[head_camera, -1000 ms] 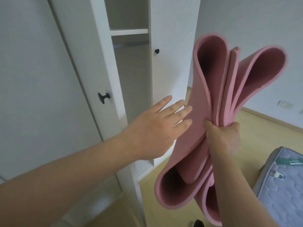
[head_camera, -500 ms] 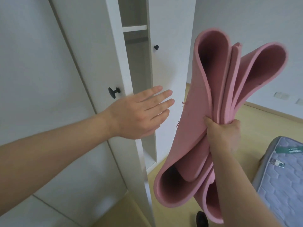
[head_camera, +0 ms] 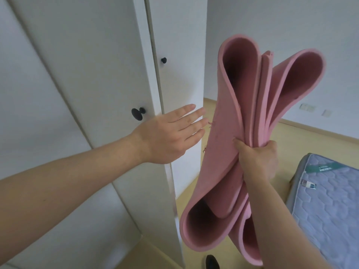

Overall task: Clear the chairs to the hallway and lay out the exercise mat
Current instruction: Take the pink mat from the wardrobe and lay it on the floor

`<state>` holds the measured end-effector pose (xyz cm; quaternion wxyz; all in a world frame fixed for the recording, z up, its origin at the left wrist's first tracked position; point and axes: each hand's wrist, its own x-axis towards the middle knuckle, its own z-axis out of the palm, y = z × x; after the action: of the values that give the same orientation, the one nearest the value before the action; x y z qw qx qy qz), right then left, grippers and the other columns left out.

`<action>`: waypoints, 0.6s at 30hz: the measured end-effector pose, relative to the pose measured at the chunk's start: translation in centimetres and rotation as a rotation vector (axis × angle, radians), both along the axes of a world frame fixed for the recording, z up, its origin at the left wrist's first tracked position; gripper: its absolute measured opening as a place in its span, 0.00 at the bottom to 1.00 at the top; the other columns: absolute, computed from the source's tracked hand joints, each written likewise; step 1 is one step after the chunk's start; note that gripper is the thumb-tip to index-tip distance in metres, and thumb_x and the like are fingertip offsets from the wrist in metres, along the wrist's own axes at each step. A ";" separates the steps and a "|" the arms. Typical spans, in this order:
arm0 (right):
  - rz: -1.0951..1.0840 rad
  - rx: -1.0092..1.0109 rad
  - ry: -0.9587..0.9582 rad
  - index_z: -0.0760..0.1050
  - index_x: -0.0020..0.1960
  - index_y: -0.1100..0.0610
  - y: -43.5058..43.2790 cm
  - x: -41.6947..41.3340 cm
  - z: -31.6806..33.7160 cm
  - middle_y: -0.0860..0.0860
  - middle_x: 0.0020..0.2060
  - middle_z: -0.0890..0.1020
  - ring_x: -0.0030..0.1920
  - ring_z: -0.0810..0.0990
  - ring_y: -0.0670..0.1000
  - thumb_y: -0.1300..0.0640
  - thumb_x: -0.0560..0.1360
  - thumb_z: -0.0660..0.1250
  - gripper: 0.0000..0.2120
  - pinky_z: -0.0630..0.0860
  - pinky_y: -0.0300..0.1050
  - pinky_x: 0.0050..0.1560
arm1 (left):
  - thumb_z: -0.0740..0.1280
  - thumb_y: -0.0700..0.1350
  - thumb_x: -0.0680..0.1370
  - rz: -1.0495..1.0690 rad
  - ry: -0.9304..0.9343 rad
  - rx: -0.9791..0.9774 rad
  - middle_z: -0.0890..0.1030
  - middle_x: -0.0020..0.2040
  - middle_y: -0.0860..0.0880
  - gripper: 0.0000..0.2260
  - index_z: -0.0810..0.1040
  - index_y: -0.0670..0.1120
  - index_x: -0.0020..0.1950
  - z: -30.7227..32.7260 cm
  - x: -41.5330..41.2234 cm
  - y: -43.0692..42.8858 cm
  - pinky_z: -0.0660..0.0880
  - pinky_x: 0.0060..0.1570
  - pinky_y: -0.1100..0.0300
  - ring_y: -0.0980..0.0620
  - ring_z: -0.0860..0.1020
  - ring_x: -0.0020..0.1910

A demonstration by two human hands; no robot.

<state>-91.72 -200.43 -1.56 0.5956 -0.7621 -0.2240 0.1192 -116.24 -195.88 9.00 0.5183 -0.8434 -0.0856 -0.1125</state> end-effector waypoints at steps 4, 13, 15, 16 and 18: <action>-0.011 -0.024 -0.012 0.68 0.50 0.50 1.6 1.2 0.4 0.39 0.36 0.71 0.31 0.68 0.40 0.31 0.55 0.72 0.33 0.58 0.38 0.30 | 0.52 0.40 0.82 0.054 0.005 0.011 0.72 0.74 0.36 0.21 0.74 0.38 0.71 0.2 1.8 1.5 0.62 0.75 0.40 0.34 0.67 0.76; -0.002 -0.045 -0.015 0.68 0.49 0.50 5.6 3.9 1.1 0.40 0.37 0.73 0.32 0.71 0.42 0.31 0.56 0.72 0.32 0.61 0.40 0.30 | 0.49 0.40 0.82 0.118 0.053 0.018 0.69 0.77 0.37 0.23 0.70 0.39 0.75 0.7 5.3 6.1 0.58 0.78 0.41 0.36 0.64 0.78; -0.003 -0.045 -0.009 0.68 0.50 0.50 6.4 4.3 1.2 0.41 0.37 0.74 0.33 0.72 0.43 0.31 0.56 0.72 0.33 0.64 0.42 0.30 | 0.48 0.40 0.82 0.142 0.056 0.015 0.69 0.77 0.38 0.24 0.70 0.40 0.75 0.7 6.0 7.0 0.58 0.78 0.41 0.36 0.64 0.78; -0.003 -0.048 -0.007 0.68 0.50 0.50 7.1 4.6 1.2 0.41 0.37 0.74 0.33 0.72 0.43 0.31 0.56 0.72 0.33 0.66 0.44 0.32 | 0.48 0.40 0.82 0.153 0.057 0.014 0.69 0.77 0.38 0.24 0.70 0.40 0.75 0.7 6.4 7.7 0.58 0.78 0.42 0.37 0.64 0.78; -0.004 -0.054 -0.010 0.68 0.50 0.50 7.9 5.0 1.2 0.41 0.38 0.74 0.33 0.73 0.44 0.31 0.55 0.72 0.33 0.70 0.47 0.35 | 0.49 0.41 0.82 0.162 0.057 0.020 0.69 0.77 0.38 0.24 0.70 0.40 0.76 0.7 6.9 8.7 0.59 0.78 0.42 0.37 0.64 0.78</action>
<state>-86.72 -192.57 -0.31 0.5741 -0.7788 -0.2223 0.1203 -109.32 -187.13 9.74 0.5364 -0.8313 -0.1376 -0.0472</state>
